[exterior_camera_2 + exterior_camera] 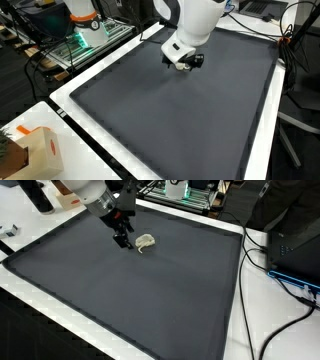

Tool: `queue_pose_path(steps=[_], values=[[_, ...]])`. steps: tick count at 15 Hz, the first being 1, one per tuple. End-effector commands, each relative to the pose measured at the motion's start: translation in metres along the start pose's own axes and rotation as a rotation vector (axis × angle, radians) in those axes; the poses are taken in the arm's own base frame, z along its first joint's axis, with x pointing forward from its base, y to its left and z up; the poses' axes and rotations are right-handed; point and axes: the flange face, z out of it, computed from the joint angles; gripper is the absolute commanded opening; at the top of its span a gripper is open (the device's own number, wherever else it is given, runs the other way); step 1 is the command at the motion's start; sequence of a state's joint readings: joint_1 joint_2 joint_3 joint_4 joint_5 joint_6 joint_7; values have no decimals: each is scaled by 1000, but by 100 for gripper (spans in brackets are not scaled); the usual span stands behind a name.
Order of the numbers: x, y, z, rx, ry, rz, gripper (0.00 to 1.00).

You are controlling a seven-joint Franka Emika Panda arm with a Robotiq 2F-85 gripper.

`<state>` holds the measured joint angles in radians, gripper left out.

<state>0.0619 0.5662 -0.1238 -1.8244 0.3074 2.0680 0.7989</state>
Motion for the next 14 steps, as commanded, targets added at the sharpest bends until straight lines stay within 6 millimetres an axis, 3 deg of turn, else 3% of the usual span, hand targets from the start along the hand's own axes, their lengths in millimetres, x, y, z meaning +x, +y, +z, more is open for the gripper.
queue_pose_path(steps=[1,8,14], values=[[-18,-20,-1,-130,88,-65,100],[-65,-53,-1,-323,272,-246,100],[-106,-72,11,-439,402,-402,100]])
